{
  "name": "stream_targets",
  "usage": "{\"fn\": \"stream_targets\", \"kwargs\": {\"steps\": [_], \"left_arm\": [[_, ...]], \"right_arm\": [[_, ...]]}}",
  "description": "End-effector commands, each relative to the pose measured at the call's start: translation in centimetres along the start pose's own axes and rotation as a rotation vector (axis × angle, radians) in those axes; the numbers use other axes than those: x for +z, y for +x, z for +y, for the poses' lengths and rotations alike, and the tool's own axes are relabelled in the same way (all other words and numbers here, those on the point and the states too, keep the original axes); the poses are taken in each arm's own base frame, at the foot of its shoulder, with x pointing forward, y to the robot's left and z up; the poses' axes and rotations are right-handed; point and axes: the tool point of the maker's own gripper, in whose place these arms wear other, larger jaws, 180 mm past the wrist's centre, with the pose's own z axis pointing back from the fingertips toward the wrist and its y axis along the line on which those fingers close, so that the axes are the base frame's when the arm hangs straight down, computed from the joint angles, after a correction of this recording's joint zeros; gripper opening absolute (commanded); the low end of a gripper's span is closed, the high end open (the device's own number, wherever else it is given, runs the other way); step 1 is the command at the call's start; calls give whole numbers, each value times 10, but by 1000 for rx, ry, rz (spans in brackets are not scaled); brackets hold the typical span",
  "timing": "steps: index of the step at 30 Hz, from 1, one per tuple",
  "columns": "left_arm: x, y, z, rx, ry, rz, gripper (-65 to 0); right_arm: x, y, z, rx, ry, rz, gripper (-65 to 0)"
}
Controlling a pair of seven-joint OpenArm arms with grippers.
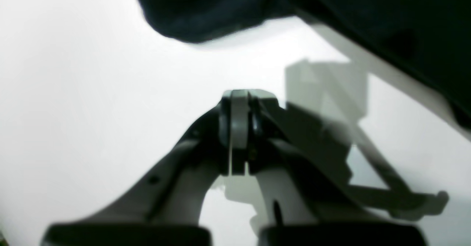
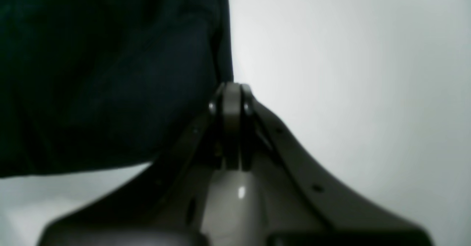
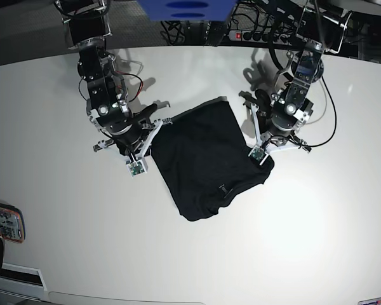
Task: Fold the T-shirt properly
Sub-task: 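Press the bundle's sides inward with both grippers to square it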
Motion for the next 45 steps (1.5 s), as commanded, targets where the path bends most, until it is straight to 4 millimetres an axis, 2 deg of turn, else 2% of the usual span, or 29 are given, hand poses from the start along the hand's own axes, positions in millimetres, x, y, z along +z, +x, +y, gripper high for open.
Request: {"fn": "stream_targets", "kwargs": {"steps": [1,6,9,13,17,21,23,26,29,32,39,41,45], "left_arm": [[1,14,15,-8,41,-36,-650],[-18,11,6,-17,12,-76,-650],[-37,14,12,-3,10,-69,-650],[-46,16,13,12,8,-53,-650],[-45,43,21,22,21,-100,-650],[-53,50,31,23,31,-88,-650],[-60,54,22,-21,12,-74,-650],[-62,63,5,-93,-15,-80,-650],[-62,72,6,-103,-11,-92,-650],[-61,85,2,-93,-18,-114,-650],[-56,89,2,-92,-15,-133,-650],[-51,89,-1,-91,-18,-147,-650],[-28,91,10,-54,12,-211,-650]], "right_arm": [[3,15,-4,6,-9,-46,-650],[2,13,-4,5,-9,-41,-650],[0,12,-1,12,-1,-37,-650],[-9,-1,28,64,64,8,-650],[-10,-7,49,102,109,21,-650],[-7,-5,64,128,140,10,-650],[-2,-7,80,151,174,6,-650],[8,-26,111,179,246,29,-650],[12,-31,124,195,276,34,-650],[13,-33,126,197,281,42,-650],[12,-31,122,190,270,38,-650],[9,-27,107,167,236,33,-650],[7,-19,74,109,160,19,-650]]}}
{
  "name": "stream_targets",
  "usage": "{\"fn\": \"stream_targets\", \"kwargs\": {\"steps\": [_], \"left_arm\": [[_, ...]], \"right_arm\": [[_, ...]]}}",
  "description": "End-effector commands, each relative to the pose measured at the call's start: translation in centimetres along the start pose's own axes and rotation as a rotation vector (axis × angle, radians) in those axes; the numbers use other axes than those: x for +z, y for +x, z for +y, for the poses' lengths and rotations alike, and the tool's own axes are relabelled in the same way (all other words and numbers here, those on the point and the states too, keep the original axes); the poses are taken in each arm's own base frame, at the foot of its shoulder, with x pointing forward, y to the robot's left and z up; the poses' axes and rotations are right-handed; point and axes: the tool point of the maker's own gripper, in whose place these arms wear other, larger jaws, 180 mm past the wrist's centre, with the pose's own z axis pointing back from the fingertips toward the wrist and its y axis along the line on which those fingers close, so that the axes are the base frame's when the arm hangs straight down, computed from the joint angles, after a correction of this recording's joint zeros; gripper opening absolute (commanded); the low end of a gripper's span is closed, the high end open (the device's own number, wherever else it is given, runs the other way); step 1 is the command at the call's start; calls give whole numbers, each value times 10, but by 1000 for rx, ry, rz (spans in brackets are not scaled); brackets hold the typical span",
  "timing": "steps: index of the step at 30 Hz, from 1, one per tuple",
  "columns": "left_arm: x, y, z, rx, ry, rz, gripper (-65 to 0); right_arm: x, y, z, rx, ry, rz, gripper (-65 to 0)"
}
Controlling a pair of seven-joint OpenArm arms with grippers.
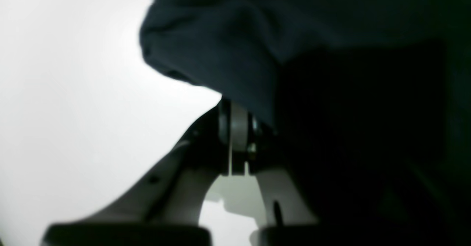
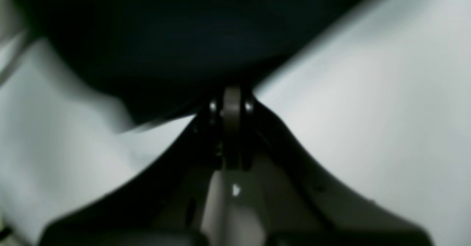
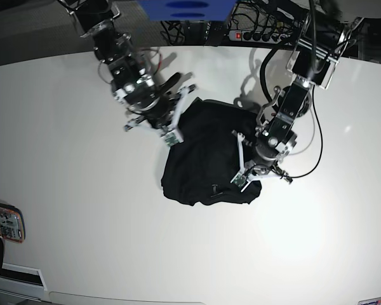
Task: Fold the T-shirt properly
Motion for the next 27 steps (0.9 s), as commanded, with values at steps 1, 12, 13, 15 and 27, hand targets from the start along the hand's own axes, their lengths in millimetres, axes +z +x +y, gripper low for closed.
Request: {"fn": "stream_targets", "kwargs": {"steps": [1,12,13,15,27], "left_arm": [[12,23,17,10,47,-79,-650],[71,14,53,8,232,-108,-650],[77,17,54,12,239,-123,-650],[88,25,57,12,258,-156,-650],[127,14,35,75,222,-166,-650]], "right_arm": [[7,19,-5,-1,-11,-65,-650],[23,33,-53,-75,-121,-123,-650],[25,32,-62,-90,-141,-125,-650],[29,30,-78,-119,-178,-127,-650],[77,81,-123,-147,-309,-410,-650]]}}
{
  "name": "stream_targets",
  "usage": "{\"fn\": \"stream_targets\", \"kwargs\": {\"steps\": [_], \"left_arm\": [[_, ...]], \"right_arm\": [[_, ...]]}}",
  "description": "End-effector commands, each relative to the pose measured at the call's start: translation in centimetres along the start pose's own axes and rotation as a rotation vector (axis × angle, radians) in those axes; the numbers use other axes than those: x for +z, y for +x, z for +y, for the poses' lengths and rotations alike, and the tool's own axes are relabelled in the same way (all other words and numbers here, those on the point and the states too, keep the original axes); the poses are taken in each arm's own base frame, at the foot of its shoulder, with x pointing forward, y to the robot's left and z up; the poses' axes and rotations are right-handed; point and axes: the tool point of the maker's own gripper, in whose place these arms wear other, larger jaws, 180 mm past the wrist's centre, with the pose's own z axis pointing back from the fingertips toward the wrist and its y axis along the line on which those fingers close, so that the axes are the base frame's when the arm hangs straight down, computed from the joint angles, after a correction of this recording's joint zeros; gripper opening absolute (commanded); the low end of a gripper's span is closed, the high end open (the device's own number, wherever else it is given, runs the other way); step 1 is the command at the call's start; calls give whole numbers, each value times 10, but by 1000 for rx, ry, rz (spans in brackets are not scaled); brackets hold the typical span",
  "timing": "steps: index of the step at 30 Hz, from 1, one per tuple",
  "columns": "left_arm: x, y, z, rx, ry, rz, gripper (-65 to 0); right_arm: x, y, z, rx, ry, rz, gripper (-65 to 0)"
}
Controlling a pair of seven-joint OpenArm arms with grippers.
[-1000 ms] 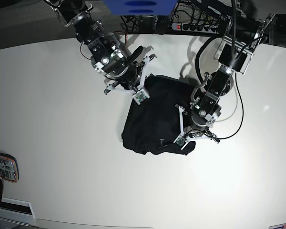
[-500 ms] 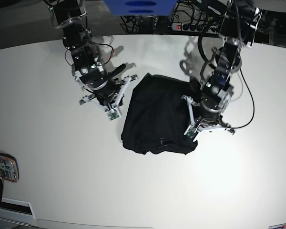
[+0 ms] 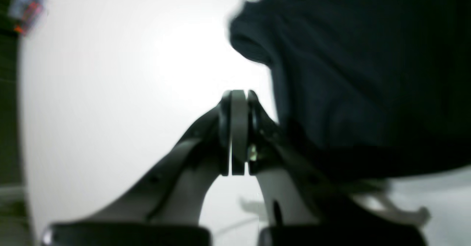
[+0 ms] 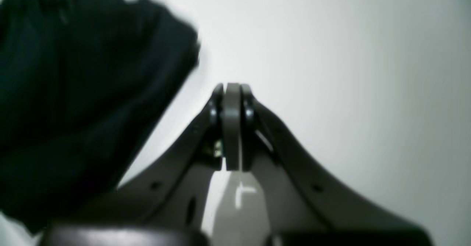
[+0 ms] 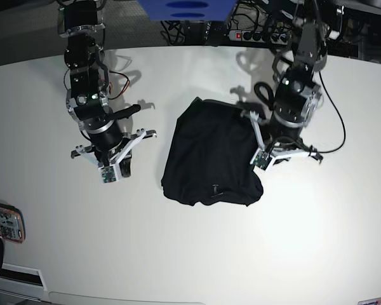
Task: Fold the T-shirt properly
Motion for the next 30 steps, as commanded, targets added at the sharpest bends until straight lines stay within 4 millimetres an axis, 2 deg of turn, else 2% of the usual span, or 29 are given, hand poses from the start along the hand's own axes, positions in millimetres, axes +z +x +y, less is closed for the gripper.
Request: {"fn": "stream_targets", "kwargs": {"steps": [1,2,4,7,10,16,19,23,27,30], "left_arm": [[4,11,10,42,16,-54,-650],[7,9,9,90,-8,-70,-650],[15,-8,2,191,-59,-71,-650],[25,-23,-7,299,-113,-101,-650],[37,-39,-18,335,-132,-106,-650],[51,-63,-36,352,-164,-64,-650],[56,-67,-41,360,-170,-71,-650],[66,-75,-51,379,-184,-76,-650],[75,-87,-49,387,-169,-65,-650],[84,-88,-52,403,-168,-102,-650]], "right_arm": [[3,19,-10,3,-26,-76,-650],[5,24,-15,-1,-39,-102,-650],[7,26,-21,-6,-56,-122,-650],[13,6,-28,-20,-76,-80,-650],[22,-19,-33,-34,-95,-24,-650],[31,-33,-50,-48,-142,5,-650],[39,-48,-50,-48,-147,36,-650],[51,-58,-67,-51,-196,23,-650],[66,-76,-77,-55,-232,42,-650],[79,-88,-81,-52,-249,47,-650]]}}
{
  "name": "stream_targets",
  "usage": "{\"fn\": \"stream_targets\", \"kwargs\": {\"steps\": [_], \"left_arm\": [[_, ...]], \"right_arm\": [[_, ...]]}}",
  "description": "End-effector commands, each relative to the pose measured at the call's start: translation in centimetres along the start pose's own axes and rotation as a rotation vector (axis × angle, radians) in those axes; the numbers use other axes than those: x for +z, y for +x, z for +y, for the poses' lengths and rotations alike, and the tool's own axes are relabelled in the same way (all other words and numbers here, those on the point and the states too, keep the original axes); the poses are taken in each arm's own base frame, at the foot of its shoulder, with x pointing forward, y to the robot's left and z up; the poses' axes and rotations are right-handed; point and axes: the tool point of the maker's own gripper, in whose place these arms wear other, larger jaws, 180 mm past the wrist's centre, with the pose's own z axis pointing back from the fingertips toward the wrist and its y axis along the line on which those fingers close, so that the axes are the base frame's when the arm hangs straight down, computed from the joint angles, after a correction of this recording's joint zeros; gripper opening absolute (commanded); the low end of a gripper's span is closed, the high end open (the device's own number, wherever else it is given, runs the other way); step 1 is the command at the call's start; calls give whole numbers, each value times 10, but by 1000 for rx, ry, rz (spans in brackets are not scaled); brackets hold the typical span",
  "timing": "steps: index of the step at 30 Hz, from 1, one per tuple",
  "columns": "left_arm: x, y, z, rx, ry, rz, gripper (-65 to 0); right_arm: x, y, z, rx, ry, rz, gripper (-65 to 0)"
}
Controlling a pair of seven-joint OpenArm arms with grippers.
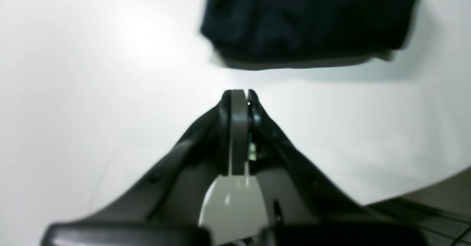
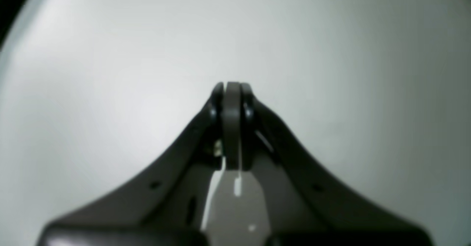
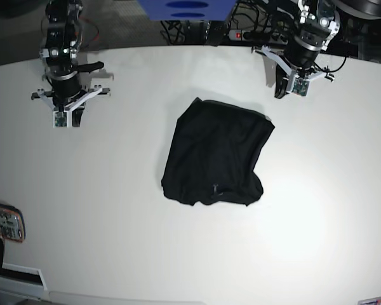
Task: Fold the T-shirt properly
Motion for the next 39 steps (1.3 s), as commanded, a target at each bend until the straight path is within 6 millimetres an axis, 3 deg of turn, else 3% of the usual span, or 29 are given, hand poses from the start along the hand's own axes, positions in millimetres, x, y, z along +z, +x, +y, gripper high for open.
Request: {"fn": "stream_targets", "kwargs": {"steps": [1,5,9,12,17,21,27,31,33,37,39], "left_arm": [[6,9,-5,1,-13,-52,-650],[18,12,-24,24,-61,-125,-650],[33,-21,-32,49,-76,-34,-650],[43,-38,-35,56,-80,20,-650],[57,-56,-33,10,-70,84,-650],[58,-56,-34,-11,-70,86,-650],[66,-65,-38,-15,-78,118,-650],[68,-69,-38,-49,-78,133,-650],[68,-72,-37,-64,-76,141,-650],[75,-94,-39,-102,-95,206,-650],[77,-110,-49,-99,-136,245,-650]], "right_arm": [[3,14,-4,10,-6,-61,-650],[17,-5,-5,26,-2,-48,-650],[37,-35,-7,63,15,16,-650],[45,-42,-6,66,19,17,-650],[65,-68,-28,72,-75,91,-650],[72,-60,-41,83,-131,26,-650],[101,-90,-48,110,-142,112,-650],[103,-80,-55,123,-158,57,-650],[110,-86,-58,130,-161,80,-650],[123,-98,-63,145,-168,123,-650],[127,-103,-65,149,-169,142,-650]]}}
